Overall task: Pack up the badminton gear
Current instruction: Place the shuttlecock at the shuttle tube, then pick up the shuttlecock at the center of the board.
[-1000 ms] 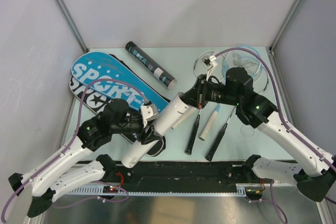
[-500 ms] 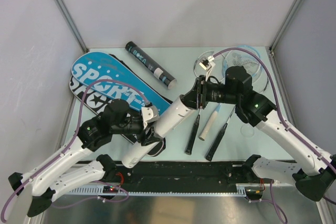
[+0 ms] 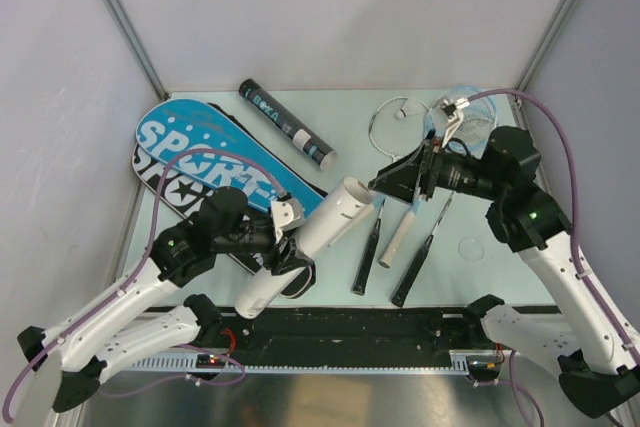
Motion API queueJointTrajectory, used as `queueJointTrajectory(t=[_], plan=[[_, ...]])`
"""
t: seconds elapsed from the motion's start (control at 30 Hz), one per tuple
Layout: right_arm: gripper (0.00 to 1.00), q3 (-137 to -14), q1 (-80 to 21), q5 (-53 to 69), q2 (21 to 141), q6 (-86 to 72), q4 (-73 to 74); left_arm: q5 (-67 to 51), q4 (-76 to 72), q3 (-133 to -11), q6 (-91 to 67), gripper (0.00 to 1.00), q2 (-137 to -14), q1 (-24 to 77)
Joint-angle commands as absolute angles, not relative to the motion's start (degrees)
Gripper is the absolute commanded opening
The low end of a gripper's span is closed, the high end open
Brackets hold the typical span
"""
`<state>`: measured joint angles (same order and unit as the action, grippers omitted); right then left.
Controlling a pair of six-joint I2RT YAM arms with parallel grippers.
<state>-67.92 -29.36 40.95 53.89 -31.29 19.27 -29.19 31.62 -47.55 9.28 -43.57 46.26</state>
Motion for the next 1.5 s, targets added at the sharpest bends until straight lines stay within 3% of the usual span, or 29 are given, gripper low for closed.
queueJointTrajectory(t=[0.0, 0.17, 0.4, 0.7, 1.07, 1.47], plan=[[0.71, -68.13, -23.93, 45.50, 52.57, -31.82, 14.12, -30.20, 27.99, -48.08, 8.66, 0.49, -43.86, 46.21], [0.73, -68.16, -17.87, 38.32, 54.76, -27.91, 10.28, -29.46, 27.97, -47.69, 9.05, 0.50, -42.37, 46.22], [0.73, -68.18, -8.31, 21.94, 67.75, -19.44, -1.73, -30.14, 28.02, -48.00, 8.94, 0.50, -42.51, 46.20], [0.72, -72.32, 2.23, 24.40, 92.45, -22.65, -20.94, -29.34, 27.99, -47.87, 9.08, 0.50, -41.12, 46.14], [0.84, -103.77, 3.94, 31.37, 127.91, -27.65, -13.68, -28.51, 28.00, -47.59, 9.08, 0.51, -41.44, 46.23], [0.73, -125.32, 3.62, 33.13, 146.39, -29.57, -5.22, -25.35, 28.03, -46.95, 9.54, 0.53, -41.36, 46.21]])
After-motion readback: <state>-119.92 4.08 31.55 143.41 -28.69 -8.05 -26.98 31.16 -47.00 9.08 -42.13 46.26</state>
